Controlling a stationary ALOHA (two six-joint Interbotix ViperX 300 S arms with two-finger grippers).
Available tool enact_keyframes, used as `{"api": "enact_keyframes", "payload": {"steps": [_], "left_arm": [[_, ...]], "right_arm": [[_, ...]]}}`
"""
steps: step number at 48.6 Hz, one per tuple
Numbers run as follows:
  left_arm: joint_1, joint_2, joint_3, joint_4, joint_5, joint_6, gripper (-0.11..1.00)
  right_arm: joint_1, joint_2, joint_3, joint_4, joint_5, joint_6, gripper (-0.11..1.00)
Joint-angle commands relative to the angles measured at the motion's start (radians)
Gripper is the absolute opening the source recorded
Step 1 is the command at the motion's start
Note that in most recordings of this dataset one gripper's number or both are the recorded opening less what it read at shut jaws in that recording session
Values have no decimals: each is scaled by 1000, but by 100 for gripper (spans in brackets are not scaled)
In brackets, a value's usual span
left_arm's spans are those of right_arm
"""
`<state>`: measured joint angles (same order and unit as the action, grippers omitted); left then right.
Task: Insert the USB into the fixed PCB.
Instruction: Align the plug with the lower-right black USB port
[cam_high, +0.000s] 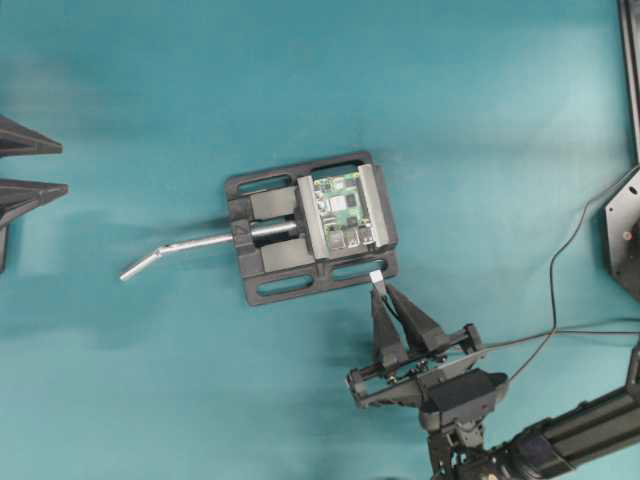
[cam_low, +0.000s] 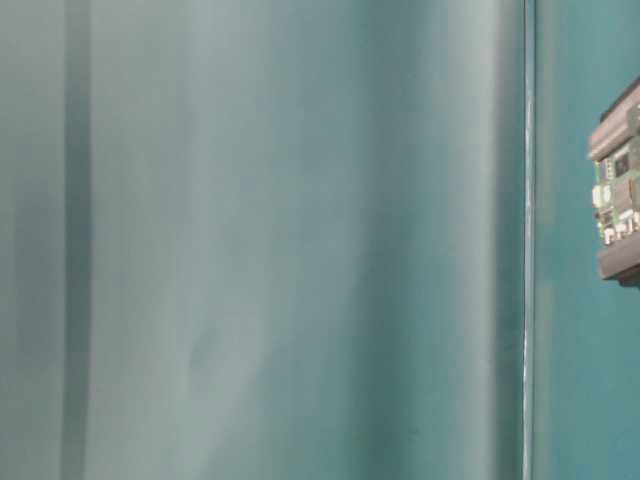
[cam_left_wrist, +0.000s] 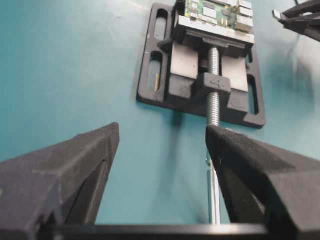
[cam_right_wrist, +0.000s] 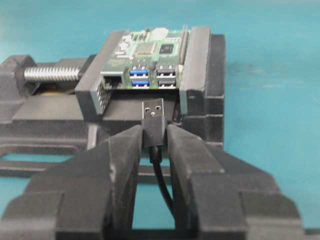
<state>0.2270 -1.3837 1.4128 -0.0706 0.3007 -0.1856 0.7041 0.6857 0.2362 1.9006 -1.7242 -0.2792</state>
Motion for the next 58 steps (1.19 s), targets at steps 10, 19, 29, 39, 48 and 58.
{"api": "enact_keyframes", "payload": {"steps": [10,19,29,39,48,58], "left_arm": [[3,9,-11,3,-5,-6,74],[5,8,-11,3,-5,-6,74],[3,9,-11,3,-5,-6,74],[5,9,-11,3,-5,-6,74],[3,9,-11,3,-5,-6,74],[5,9,-11,3,-5,-6,74]], "right_arm": [[0,-20,-21,-9,-11,6,21],[-8,-20,-23,-9,-11,8,21],[-25,-28,-31,-9,-11,8,21],[-37,-35,-32,-9,-9,11,21],[-46,-35,-31,-8,-8,32,21],[-54,-35,-31,-8,-8,41,21]]}}
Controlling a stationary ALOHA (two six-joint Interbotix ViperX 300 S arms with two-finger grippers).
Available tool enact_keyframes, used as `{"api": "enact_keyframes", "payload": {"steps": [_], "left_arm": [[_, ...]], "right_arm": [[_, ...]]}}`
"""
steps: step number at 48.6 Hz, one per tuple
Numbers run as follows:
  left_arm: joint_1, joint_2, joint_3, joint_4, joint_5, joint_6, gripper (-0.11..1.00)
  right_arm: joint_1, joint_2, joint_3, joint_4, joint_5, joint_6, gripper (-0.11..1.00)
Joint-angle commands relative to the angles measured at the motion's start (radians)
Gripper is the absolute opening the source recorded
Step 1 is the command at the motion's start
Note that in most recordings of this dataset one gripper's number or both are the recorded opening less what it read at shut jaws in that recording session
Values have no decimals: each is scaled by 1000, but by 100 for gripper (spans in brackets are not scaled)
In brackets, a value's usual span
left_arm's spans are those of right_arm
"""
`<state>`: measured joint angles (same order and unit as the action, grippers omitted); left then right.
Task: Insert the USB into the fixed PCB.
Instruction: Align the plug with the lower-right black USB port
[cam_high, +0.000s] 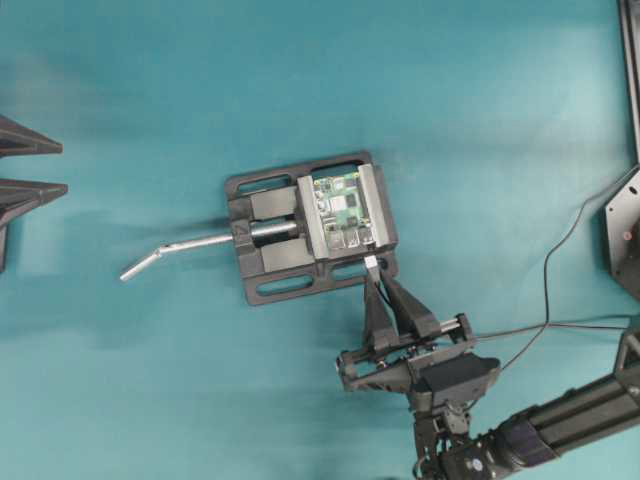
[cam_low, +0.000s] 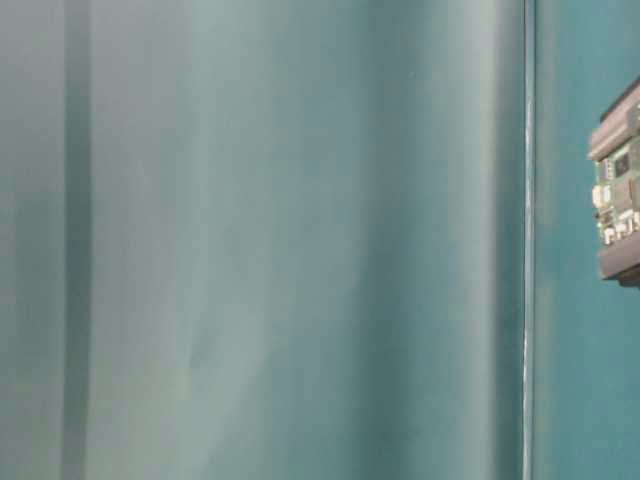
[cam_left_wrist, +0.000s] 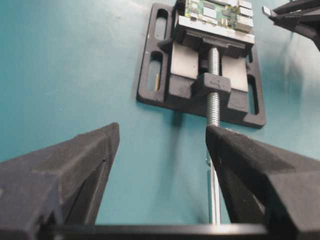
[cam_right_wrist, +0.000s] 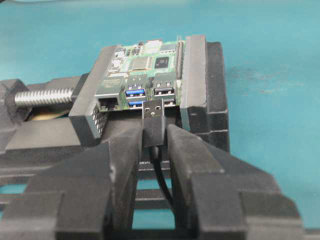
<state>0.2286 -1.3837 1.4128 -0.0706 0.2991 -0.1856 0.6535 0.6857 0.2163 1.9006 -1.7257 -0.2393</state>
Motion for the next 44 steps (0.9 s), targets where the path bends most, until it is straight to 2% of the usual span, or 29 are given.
{"api": "enact_keyframes", "payload": {"steps": [1,16,44], "left_arm": [[3,9,-11,2,-3,-6,74],[3,8,-11,3,-3,-6,74],[3,9,-11,3,-3,-6,74]], "right_arm": [[-5,-35,-11,-8,-6,2,21],[-18,-41,-11,21,-3,23,21],[-35,-51,-11,21,12,23,21]]}}
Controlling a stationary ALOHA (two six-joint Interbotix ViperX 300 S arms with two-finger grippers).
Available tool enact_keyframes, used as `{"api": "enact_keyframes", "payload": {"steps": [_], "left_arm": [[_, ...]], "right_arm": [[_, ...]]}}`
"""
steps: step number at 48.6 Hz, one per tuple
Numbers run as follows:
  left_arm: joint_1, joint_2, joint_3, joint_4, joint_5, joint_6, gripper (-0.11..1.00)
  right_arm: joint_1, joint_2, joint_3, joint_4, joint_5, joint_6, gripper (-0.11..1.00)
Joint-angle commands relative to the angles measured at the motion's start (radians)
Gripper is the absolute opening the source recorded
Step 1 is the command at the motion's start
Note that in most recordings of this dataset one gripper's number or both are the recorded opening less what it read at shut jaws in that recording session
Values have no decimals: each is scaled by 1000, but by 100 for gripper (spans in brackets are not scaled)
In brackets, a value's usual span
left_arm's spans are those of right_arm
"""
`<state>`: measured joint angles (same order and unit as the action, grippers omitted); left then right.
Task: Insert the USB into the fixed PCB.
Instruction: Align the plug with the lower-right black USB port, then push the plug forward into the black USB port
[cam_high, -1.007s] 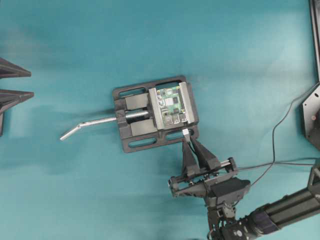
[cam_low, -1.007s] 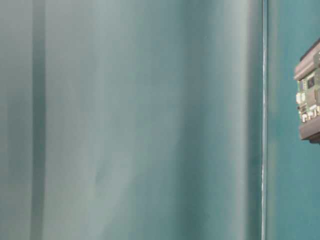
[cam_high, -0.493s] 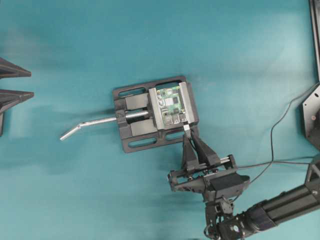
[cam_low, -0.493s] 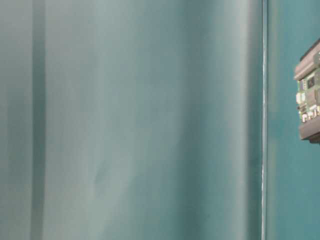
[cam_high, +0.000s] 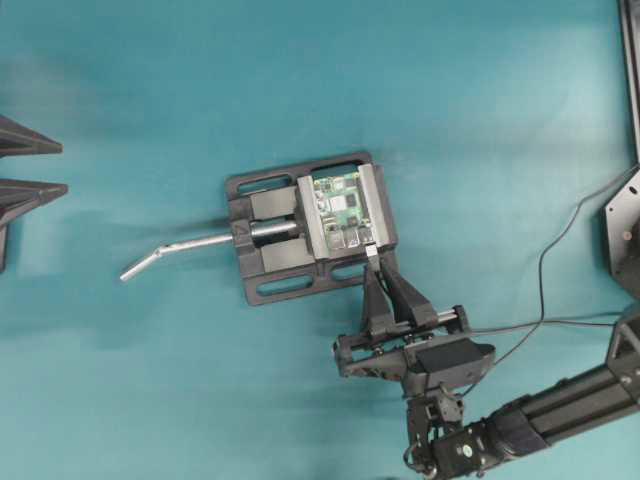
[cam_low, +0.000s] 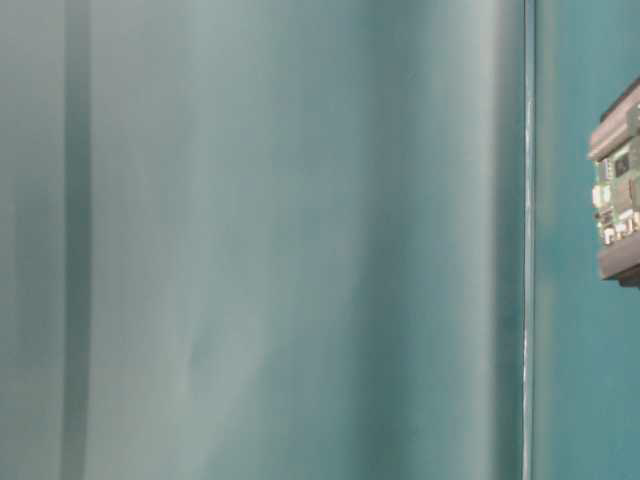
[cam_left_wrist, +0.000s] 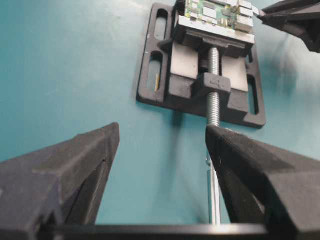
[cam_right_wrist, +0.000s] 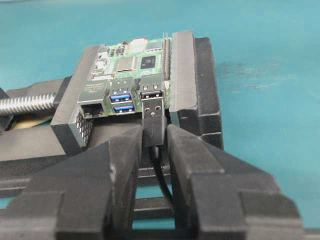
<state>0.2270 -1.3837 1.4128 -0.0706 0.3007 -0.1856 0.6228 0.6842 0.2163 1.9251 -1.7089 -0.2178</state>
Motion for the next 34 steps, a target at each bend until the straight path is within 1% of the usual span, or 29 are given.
{"api": "enact_keyframes", "payload": {"steps": [1,34], "left_arm": [[3,9,-11,3,-5,-6,74],[5,9,-11,3,-5,-6,74]], "right_arm": [[-5,-49,-11,-5,-5,2,21],[-6,-52,-11,-14,-9,2,21]]}}
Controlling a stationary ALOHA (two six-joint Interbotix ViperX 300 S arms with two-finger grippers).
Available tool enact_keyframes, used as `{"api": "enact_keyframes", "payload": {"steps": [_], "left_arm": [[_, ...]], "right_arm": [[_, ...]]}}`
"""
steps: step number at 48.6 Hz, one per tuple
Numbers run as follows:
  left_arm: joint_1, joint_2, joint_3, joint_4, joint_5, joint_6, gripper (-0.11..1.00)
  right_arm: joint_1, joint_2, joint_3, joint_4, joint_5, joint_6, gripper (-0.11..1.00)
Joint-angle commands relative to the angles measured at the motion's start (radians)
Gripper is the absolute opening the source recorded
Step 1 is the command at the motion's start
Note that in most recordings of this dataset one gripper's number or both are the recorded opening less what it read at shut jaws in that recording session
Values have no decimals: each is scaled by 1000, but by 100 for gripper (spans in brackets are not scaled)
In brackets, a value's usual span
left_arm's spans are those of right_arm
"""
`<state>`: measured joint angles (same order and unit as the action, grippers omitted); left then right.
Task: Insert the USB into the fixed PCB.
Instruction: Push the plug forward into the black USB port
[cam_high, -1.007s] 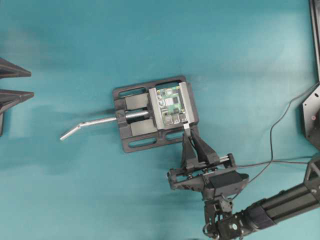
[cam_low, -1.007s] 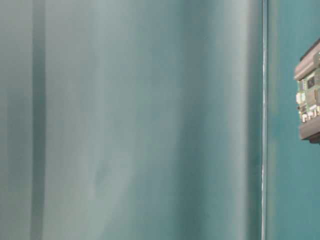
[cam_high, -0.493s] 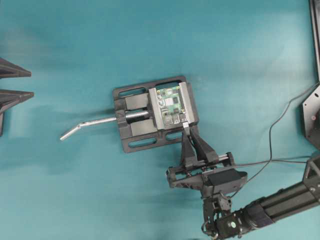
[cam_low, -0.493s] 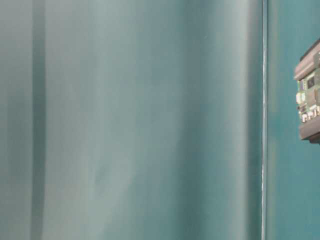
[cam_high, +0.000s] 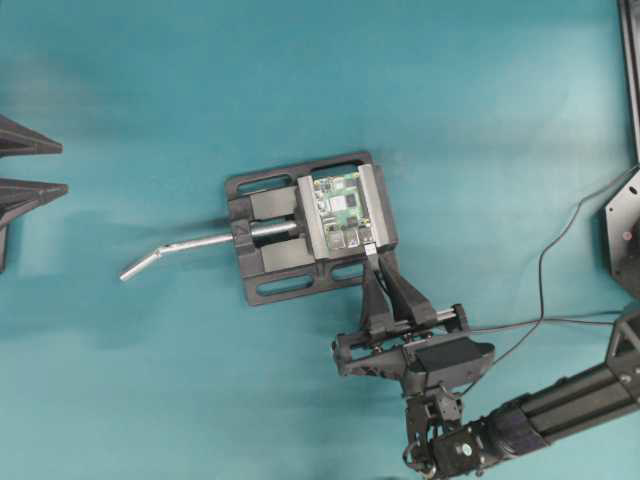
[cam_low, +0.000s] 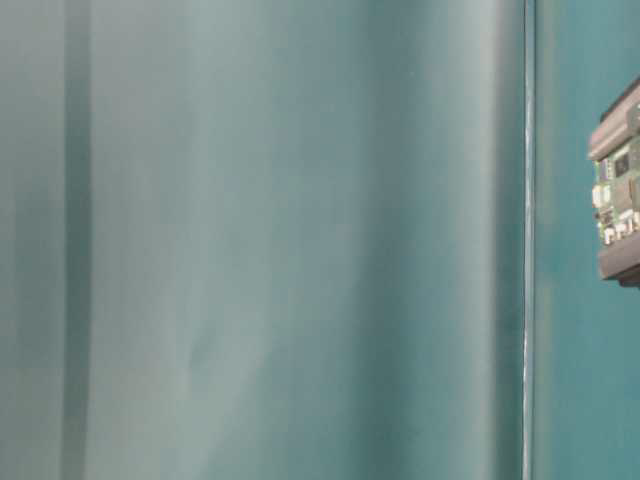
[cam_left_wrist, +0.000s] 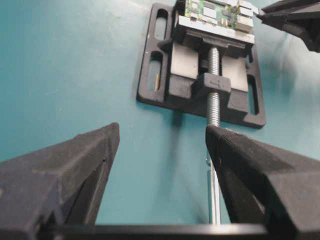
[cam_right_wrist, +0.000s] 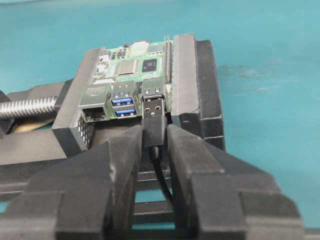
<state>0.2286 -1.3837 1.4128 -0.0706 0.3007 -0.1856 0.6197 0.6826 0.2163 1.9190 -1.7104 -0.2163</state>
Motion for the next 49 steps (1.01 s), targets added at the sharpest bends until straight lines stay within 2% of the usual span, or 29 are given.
{"api": "enact_keyframes", "payload": {"steps": [1,49], "left_arm": [[3,9,-11,3,-5,-6,74],[2,9,-11,3,-5,-6,74]], "right_arm": [[-5,-52,-9,-8,-8,0,21],[-69,-92,6,-9,14,-2,21]]}}
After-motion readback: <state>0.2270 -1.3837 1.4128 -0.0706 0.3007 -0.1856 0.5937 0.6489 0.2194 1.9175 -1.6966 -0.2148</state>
